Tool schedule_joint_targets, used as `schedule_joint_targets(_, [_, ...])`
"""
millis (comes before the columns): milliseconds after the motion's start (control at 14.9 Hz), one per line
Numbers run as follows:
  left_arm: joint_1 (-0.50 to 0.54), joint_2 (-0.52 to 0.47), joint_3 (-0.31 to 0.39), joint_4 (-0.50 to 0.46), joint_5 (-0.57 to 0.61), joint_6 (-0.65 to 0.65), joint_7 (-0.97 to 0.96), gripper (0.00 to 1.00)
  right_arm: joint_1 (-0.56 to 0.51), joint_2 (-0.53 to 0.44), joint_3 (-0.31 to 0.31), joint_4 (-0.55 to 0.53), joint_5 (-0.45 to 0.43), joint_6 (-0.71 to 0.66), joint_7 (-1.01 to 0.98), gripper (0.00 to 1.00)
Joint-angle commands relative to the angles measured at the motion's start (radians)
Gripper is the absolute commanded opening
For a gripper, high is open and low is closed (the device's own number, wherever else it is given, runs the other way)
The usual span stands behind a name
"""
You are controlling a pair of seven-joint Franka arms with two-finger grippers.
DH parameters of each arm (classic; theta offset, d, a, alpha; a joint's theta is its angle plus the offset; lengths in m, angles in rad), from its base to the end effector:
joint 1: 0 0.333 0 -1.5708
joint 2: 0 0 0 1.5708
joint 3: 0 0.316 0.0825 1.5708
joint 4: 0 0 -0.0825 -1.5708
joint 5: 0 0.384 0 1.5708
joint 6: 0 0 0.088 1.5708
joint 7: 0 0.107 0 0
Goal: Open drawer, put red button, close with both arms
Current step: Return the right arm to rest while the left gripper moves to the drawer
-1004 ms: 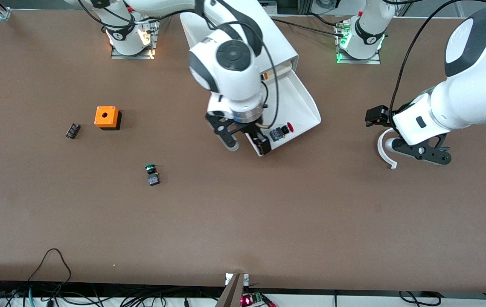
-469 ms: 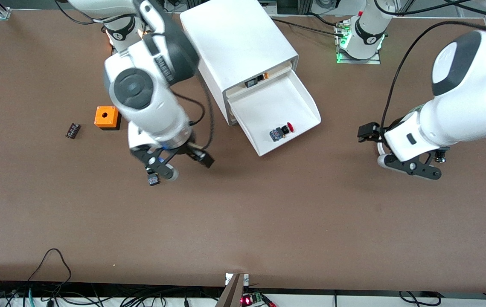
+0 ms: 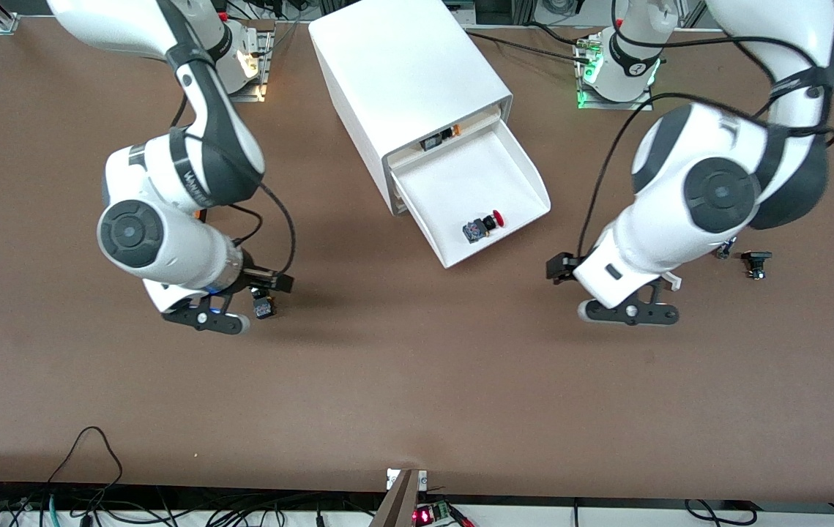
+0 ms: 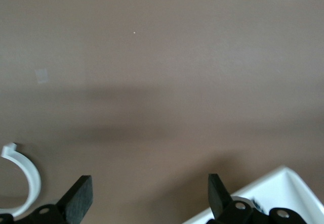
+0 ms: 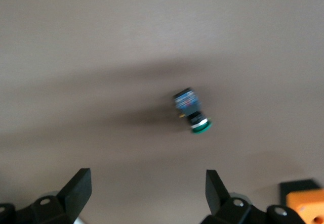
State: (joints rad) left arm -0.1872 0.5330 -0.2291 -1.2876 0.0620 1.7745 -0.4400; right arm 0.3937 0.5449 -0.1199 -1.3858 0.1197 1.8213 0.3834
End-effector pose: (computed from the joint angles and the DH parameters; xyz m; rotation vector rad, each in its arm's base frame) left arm 0.6610 -0.2484 0.4442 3.1029 0.0605 -0.0823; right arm 0.6654 0.2131 0.3885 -3.1149 0.2051 0.1817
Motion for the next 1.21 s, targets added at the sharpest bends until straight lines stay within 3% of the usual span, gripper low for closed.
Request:
schedule_joint_targets(0, [-0.047, 0.050, 0.004, 0.004, 0.071, 0.042, -0.103, 1.00, 0.002, -0.121, -0.071, -0.194, 0.021, 0.076, -0.197, 1.00])
schedule_joint_targets(335, [-0.061, 0.044, -0.006, -0.129, 0.079, 0.115, -0.322, 1.00, 0.002, -0.177, -0.191, -0.251, 0.024, 0.090, -0.382, 1.00])
schedule_joint_targets(670, [-0.054, -0.014, -0.056, -0.333, 0.070, 0.212, -0.422, 1.00, 0.004, -0.315, -0.205, -0.251, 0.015, 0.066, -0.385, 1.00])
schedule_joint_targets(871, [-0.052, -0.097, -0.064, -0.510, 0.015, 0.385, -0.433, 0.99, 0.007, -0.390, -0.204, -0.245, -0.005, 0.032, -0.382, 1.00])
schedule_joint_targets(1138, [-0.054, -0.120, -0.067, -0.578, -0.001, 0.416, -0.433, 0.99, 0.007, -0.454, -0.202, -0.245, -0.031, 0.010, -0.382, 1.00])
